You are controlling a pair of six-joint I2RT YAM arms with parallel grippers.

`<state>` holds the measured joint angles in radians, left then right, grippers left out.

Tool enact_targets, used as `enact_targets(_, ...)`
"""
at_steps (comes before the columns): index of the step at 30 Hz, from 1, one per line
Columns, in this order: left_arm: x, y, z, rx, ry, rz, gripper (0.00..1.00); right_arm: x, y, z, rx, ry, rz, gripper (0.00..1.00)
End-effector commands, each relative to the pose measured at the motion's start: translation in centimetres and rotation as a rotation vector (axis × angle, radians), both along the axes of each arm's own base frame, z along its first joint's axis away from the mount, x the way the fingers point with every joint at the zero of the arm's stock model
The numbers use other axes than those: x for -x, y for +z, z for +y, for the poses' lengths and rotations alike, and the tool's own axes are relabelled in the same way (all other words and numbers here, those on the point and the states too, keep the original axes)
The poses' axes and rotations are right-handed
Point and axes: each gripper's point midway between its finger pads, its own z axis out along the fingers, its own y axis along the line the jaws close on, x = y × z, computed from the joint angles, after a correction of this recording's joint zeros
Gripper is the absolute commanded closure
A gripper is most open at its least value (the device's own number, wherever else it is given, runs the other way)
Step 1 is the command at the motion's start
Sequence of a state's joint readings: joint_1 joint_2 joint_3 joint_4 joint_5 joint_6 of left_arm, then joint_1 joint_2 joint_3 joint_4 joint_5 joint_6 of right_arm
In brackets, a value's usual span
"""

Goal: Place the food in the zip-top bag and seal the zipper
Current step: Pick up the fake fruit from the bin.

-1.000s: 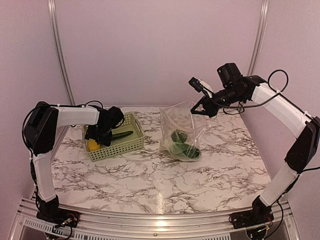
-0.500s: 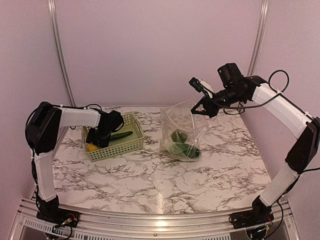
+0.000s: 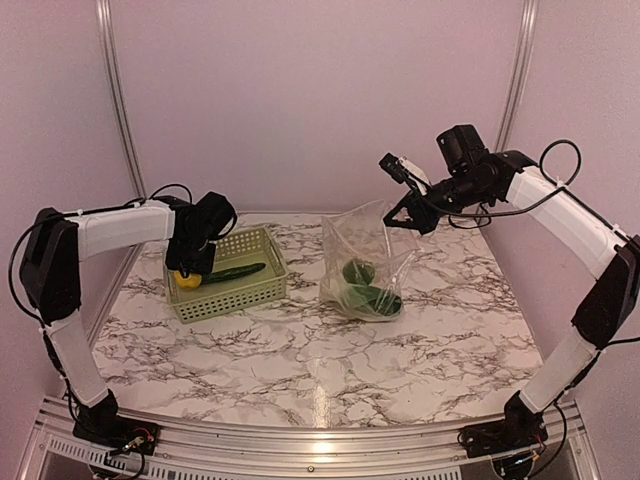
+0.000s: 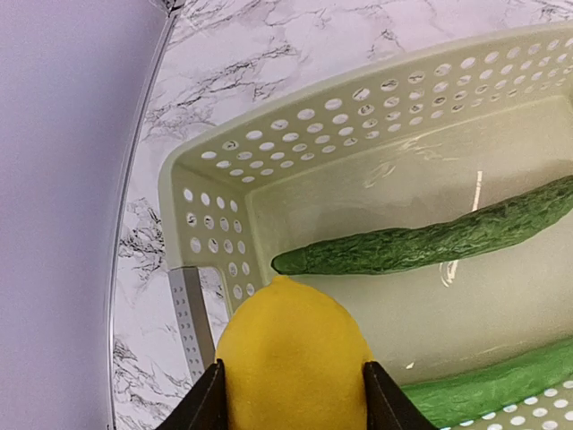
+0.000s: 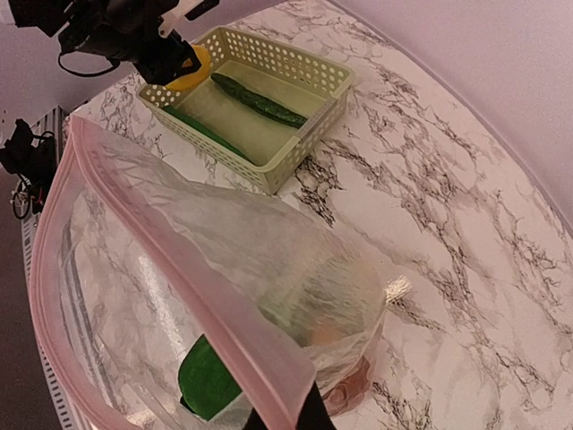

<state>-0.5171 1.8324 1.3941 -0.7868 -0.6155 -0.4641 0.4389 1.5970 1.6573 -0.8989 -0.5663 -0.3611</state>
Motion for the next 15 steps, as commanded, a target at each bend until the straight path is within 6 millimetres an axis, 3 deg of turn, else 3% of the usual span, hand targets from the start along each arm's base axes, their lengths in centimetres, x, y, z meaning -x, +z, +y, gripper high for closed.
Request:
enact_targets(1, -0.2, 3.6, -2.3, 0.163, -0.039, -0.063, 0.64, -0.2, 1.5, -0.1, -0.013, -0.001, -0.042, 1.0)
enact_targets(3, -0.2, 5.1, -4.2, 0.256, -0.08, -0.1, 0.65, -0.3, 1.4, -0.1, -0.012, -0.003, -0.042, 1.0)
enact_targets(6, -0.1, 8.6, -8.7, 0.419, -0.201, -0.18, 0.65, -0.6, 1.2, -0.1, -0.003, -0.01, -0.042, 1.0)
enact_targets(10, 1.0, 16.1, -15.4, 0.641, -0.429, -0.375, 0.64, -1.2, 1.2, 0.1, -0.001, -0.014, -0.039, 1.0)
enact_targets(15, 5.1, 26.2, -21.4, 0.941, -0.7, -0.631, 0.65, -1.8, 1.7, 0.3, -0.001, -0.018, -0.043, 1.0)
